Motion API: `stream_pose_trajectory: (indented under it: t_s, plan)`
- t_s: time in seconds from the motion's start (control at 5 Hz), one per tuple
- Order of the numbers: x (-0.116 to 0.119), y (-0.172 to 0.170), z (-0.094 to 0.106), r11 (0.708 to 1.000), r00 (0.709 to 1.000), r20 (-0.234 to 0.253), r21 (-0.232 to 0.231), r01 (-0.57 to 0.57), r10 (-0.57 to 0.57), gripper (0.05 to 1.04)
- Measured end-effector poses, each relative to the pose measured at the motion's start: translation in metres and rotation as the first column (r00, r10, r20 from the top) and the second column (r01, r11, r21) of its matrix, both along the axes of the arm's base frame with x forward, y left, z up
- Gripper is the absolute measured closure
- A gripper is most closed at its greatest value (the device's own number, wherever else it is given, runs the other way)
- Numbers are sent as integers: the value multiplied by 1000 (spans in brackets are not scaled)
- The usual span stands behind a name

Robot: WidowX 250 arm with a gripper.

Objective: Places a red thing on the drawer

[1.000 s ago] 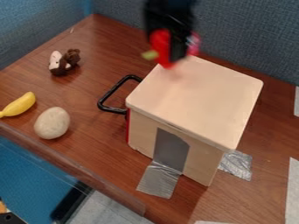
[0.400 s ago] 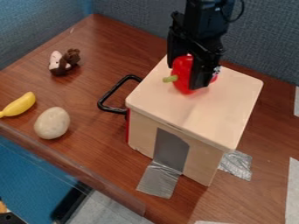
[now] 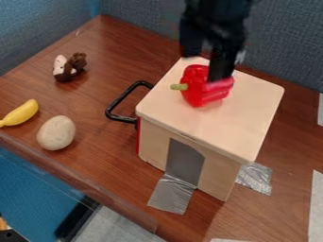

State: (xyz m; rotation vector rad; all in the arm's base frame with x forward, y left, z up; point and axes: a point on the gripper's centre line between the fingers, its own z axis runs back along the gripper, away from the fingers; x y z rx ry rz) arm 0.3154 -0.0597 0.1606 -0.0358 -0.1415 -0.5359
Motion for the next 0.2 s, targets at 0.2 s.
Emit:
stream_pose_trajectory:
  t_s: [0.2]
  plan:
    - [-5, 3, 20, 1000, 999, 50, 5, -18, 18, 83]
